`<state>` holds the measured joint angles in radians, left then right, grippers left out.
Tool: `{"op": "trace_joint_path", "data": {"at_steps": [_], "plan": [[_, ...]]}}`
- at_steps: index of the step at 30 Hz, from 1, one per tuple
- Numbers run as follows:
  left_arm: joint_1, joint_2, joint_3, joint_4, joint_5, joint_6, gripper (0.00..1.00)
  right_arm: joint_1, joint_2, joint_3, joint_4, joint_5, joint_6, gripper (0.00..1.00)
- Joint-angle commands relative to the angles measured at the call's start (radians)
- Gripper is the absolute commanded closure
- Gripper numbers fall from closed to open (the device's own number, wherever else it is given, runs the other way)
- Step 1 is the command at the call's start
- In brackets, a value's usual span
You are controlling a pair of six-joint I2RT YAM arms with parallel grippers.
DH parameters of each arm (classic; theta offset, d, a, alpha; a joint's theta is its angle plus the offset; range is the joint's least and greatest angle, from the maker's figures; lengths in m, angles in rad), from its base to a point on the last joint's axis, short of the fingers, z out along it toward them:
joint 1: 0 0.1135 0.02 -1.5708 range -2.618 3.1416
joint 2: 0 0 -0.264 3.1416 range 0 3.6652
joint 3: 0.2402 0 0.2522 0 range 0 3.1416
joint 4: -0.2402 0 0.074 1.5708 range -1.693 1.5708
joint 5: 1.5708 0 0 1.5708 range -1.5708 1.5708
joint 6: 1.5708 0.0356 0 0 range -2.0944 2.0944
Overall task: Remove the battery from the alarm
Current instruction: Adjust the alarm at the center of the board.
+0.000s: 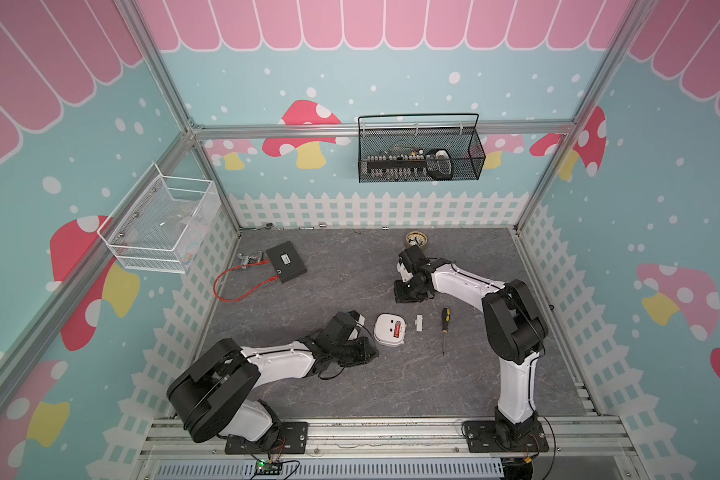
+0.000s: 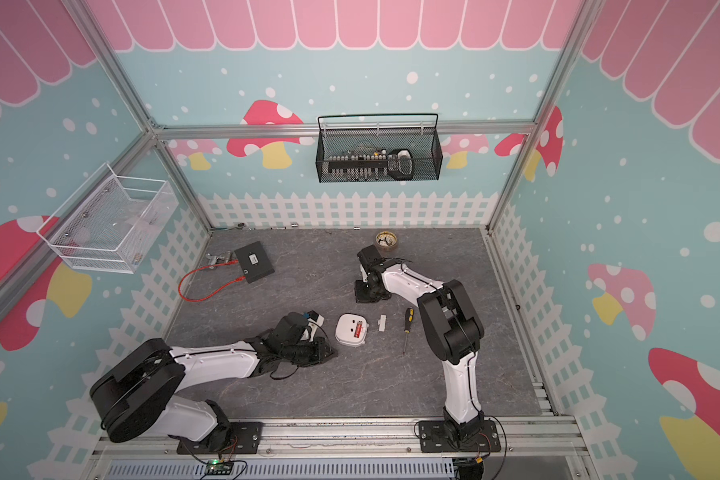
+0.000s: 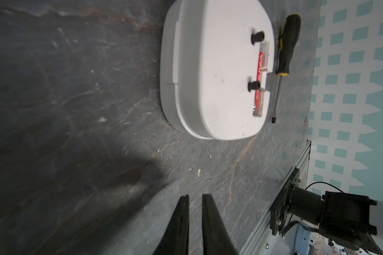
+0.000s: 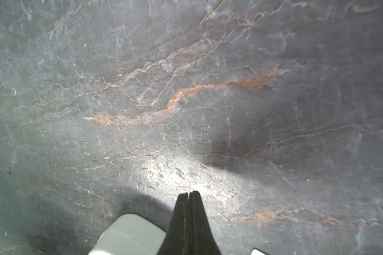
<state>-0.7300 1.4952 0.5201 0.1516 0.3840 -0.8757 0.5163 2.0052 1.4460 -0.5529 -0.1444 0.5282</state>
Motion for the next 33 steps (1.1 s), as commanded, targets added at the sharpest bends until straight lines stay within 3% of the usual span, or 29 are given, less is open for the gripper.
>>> {"op": "trace_joint_path", "data": {"at_steps": [1, 13, 33], "plan": [[-0.009, 0.08, 0.046, 0.114, 0.033, -0.022, 0.84, 0.016, -0.01, -0.024, 0.002, -0.02, -0.016, 1.0], [0.0, 0.171, 0.113, 0.143, 0.014, -0.014, 0.84, 0.034, -0.041, -0.08, 0.007, -0.029, -0.019, 1.0], [0.13, 0.166, 0.142, 0.072, -0.018, 0.081, 0.85, 0.089, -0.148, -0.202, 0.036, -0.044, 0.027, 1.0]]}}
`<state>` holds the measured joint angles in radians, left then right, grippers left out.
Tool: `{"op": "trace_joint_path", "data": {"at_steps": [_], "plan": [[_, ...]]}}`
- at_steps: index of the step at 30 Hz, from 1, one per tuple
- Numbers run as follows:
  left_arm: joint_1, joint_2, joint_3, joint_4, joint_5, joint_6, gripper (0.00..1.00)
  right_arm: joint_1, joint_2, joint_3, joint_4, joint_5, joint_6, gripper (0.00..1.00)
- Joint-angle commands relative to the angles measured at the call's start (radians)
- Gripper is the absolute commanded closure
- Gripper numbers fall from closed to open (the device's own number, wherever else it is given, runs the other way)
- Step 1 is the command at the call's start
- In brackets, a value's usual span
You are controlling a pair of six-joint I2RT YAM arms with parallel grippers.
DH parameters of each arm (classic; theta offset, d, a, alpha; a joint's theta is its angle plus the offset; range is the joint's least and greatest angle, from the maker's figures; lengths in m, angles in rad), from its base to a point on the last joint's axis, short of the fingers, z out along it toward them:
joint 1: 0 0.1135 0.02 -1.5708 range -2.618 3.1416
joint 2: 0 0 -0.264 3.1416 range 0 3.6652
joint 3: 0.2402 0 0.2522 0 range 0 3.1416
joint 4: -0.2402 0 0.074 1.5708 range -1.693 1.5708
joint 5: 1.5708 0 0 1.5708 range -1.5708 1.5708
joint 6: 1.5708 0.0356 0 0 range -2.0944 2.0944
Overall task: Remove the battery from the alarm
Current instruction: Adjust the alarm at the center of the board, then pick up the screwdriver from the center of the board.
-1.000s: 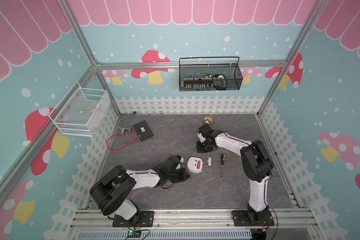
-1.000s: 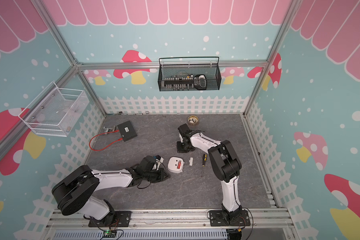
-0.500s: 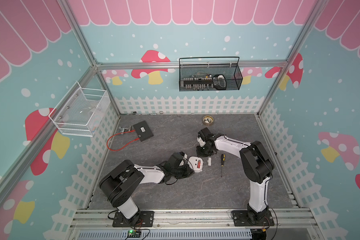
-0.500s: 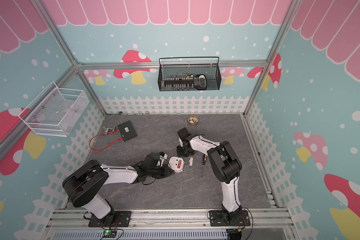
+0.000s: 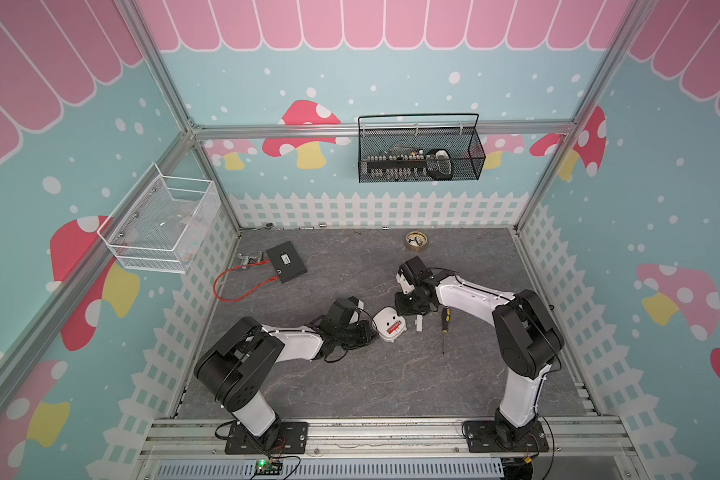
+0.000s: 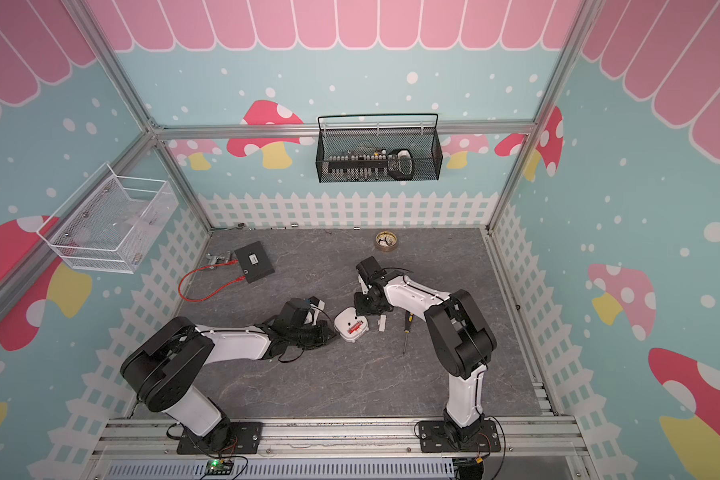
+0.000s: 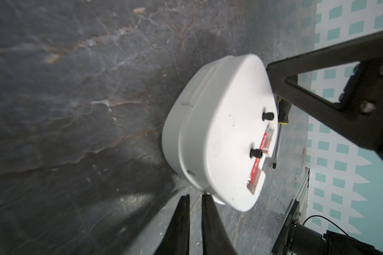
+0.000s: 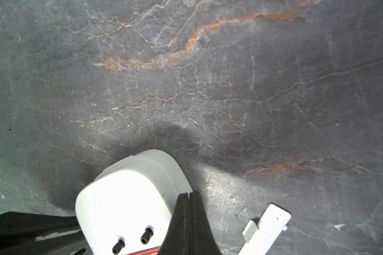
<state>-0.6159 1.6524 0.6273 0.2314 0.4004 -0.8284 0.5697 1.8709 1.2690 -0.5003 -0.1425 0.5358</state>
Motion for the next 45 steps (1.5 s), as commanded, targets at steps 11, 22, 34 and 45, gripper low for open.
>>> {"op": "trace_joint_path", "data": {"at_steps": [11, 22, 34, 45], "plan": [[0.043, -0.244, 0.012, -0.192, -0.106, 0.087, 0.35, 0.009, -0.27, -0.081, -0.037, 0.26, 0.165, 0.7], [0.114, -0.458, -0.004, -0.35, -0.128, 0.135, 0.32, -0.146, -0.265, -0.252, -0.08, 0.267, 0.147, 0.6], [0.131, -0.481, -0.023, -0.359, -0.121, 0.14, 0.32, -0.229, -0.198, -0.237, -0.05, 0.249, 0.104, 0.55], [0.134, -0.476, -0.037, -0.35, -0.12, 0.135, 0.32, -0.267, -0.06, -0.162, -0.001, 0.184, 0.071, 0.54]]}}
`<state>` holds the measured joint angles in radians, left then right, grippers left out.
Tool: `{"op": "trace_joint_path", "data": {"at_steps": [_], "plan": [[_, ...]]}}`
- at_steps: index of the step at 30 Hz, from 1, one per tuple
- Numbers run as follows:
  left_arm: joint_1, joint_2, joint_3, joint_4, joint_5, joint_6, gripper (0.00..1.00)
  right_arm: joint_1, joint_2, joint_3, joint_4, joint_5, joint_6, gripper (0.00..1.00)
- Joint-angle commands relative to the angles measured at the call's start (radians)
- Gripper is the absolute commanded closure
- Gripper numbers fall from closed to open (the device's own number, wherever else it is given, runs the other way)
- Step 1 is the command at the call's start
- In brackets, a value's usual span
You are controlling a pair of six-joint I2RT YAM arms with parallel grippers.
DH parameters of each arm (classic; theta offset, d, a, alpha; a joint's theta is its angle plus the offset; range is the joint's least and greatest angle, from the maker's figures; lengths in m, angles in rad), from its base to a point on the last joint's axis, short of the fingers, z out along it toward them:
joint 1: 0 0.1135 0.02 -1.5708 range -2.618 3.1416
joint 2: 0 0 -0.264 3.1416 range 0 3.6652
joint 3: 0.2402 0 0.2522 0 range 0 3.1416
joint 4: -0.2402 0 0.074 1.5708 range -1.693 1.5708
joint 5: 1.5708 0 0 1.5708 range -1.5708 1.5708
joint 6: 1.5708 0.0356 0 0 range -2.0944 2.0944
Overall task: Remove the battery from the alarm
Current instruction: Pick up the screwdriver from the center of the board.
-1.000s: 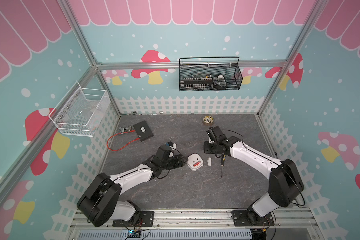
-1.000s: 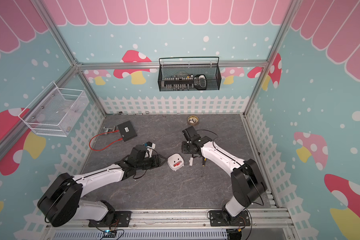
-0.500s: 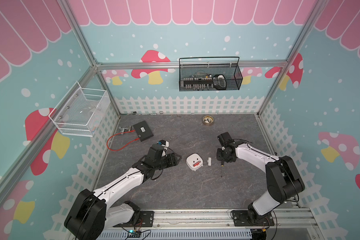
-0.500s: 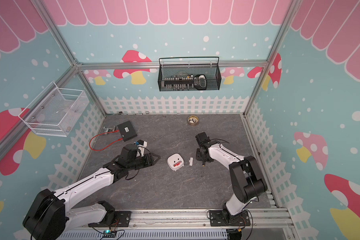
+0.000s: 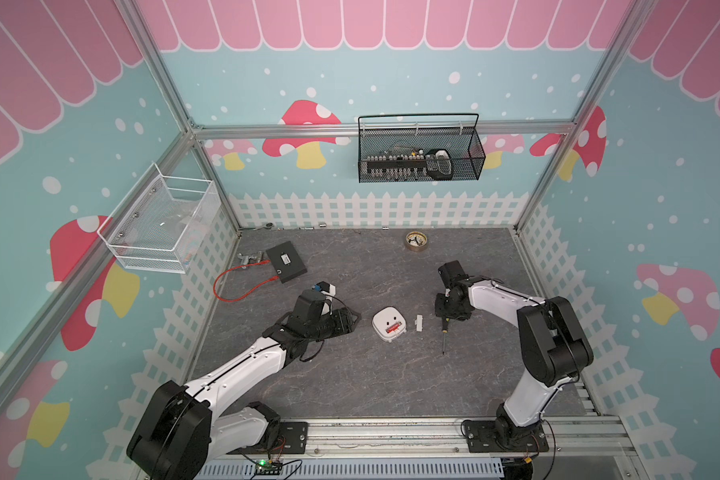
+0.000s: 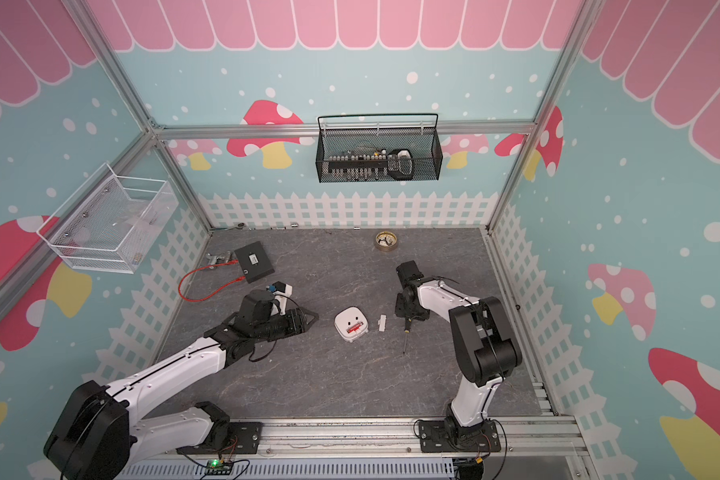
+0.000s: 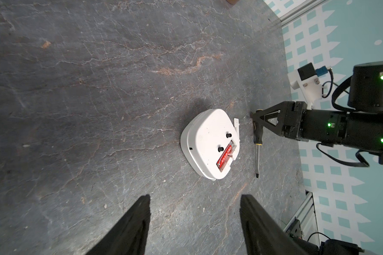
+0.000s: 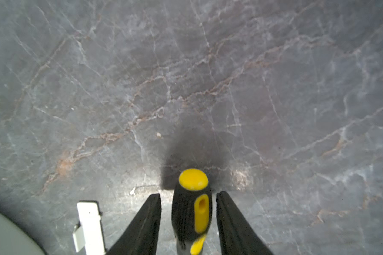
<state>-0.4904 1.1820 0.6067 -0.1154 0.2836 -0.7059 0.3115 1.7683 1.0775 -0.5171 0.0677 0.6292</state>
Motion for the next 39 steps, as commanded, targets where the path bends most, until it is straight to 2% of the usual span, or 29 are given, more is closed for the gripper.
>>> {"op": "trace_joint_path", "data": {"at_steps": [1, 3, 5, 6, 7, 11, 13, 17, 20, 24, 29, 34, 39], "plan": [[0.009, -0.005, -0.016, -0.001, -0.003, 0.013, 0.32, -0.01, 0.052, 0.032, 0.025, -0.035, -0.023, 0.55], [0.009, -0.002, -0.016, 0.002, 0.0, 0.011, 0.33, -0.014, 0.068, 0.031, 0.04, -0.058, -0.024, 0.65], [0.009, 0.001, -0.015, 0.004, 0.004, 0.011, 0.33, -0.016, 0.06, 0.025, 0.047, -0.073, -0.019, 0.88], [0.009, 0.001, -0.013, 0.003, 0.006, 0.011, 0.33, -0.016, 0.044, 0.018, 0.05, -0.079, -0.016, 0.96], [0.009, -0.001, -0.012, 0.004, 0.007, 0.012, 0.33, -0.015, 0.021, 0.011, 0.052, -0.083, -0.009, 1.0], [0.009, -0.019, 0.0, 0.003, 0.016, 0.011, 0.33, -0.015, -0.174, -0.026, 0.053, -0.106, 0.024, 1.0], [0.004, -0.038, 0.012, 0.01, 0.024, 0.01, 0.33, -0.016, -0.338, -0.053, 0.085, -0.143, 0.07, 1.0], [-0.051, -0.082, 0.029, 0.111, 0.037, 0.001, 0.3, -0.014, -0.612, -0.179, 0.255, -0.244, 0.235, 1.0], [-0.117, -0.096, 0.032, 0.253, 0.041, 0.004, 0.23, -0.011, -0.728, -0.316, 0.443, -0.326, 0.378, 1.0], [-0.171, -0.064, 0.033, 0.447, 0.103, -0.008, 0.19, -0.009, -0.789, -0.451, 0.661, -0.378, 0.502, 1.0], [-0.213, 0.007, 0.048, 0.62, 0.19, -0.04, 0.17, 0.003, -0.8, -0.498, 0.807, -0.429, 0.606, 1.0], [-0.301, 0.088, 0.171, 0.453, 0.13, 0.097, 0.18, 0.003, -0.805, -0.474, 0.829, -0.467, 0.626, 1.0], [-0.35, 0.189, 0.276, 0.298, 0.079, 0.195, 0.18, 0.003, -0.796, -0.437, 0.825, -0.508, 0.621, 1.0]]}}
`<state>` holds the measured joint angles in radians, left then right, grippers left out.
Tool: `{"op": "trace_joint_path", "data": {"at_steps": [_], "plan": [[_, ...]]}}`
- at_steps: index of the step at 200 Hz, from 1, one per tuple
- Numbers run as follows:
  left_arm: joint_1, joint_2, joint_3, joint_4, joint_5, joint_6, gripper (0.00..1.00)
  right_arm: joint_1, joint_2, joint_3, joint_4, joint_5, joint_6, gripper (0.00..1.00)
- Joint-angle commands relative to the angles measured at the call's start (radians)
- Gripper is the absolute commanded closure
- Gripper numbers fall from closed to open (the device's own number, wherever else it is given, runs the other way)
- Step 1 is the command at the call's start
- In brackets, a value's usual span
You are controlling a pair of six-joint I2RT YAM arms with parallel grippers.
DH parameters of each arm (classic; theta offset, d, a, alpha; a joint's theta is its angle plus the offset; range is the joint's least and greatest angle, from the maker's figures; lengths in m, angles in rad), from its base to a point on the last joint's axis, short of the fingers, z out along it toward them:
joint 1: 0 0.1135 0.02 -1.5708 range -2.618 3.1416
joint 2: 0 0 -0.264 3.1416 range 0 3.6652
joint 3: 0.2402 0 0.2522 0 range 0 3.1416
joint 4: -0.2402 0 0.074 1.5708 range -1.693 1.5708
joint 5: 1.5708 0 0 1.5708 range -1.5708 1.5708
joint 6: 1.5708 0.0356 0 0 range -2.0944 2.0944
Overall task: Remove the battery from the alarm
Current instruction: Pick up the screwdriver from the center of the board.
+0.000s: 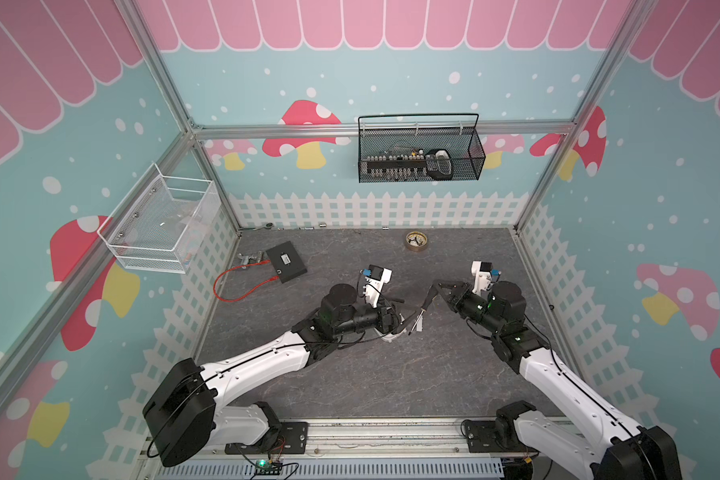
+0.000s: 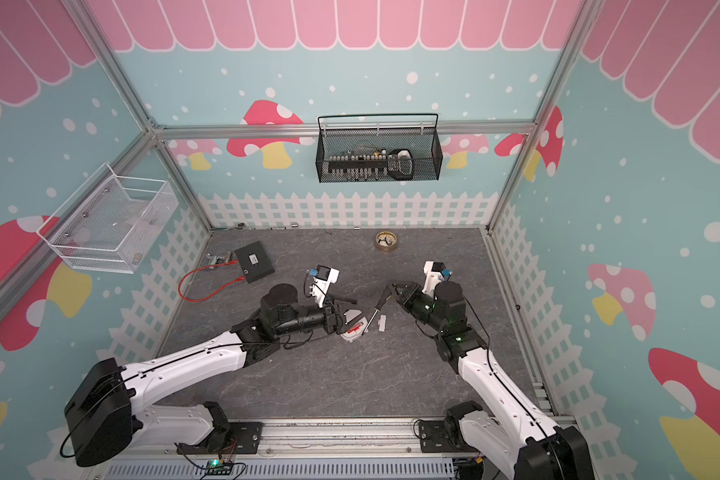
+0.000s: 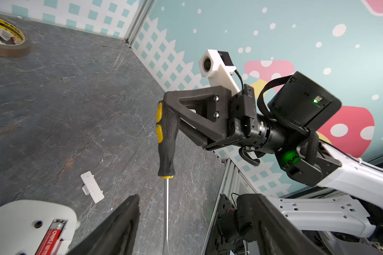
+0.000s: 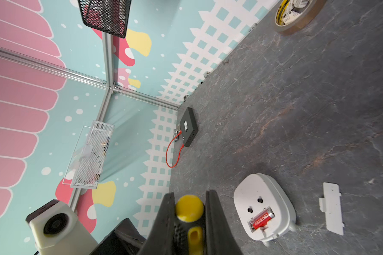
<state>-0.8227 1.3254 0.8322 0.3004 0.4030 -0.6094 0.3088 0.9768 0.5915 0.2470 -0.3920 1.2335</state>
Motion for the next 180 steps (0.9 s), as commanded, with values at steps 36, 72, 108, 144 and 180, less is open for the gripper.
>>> {"op": "trace_joint_path", "data": {"at_steps": [36, 72, 108, 144, 180], "plan": [[-0.021, 0.127, 0.124, -0.227, -0.067, 0.162, 0.21, 0.006, -0.015, 0.097, 0.024, -0.074, -0.009, 1.0], [-0.021, 0.164, 0.154, -0.26, -0.063, 0.205, 0.41, 0.006, -0.021, 0.133, -0.012, -0.094, -0.032, 1.0], [-0.017, 0.169, 0.189, -0.299, -0.116, 0.251, 0.68, 0.006, -0.029, 0.155, -0.084, -0.105, -0.072, 1.0], [0.0, 0.173, 0.236, -0.345, -0.155, 0.296, 0.93, 0.006, -0.048, 0.146, -0.143, -0.124, -0.092, 1.0], [0.009, 0.162, 0.243, -0.382, -0.197, 0.383, 1.0, 0.004, -0.063, 0.171, -0.255, -0.166, -0.191, 0.94]]}}
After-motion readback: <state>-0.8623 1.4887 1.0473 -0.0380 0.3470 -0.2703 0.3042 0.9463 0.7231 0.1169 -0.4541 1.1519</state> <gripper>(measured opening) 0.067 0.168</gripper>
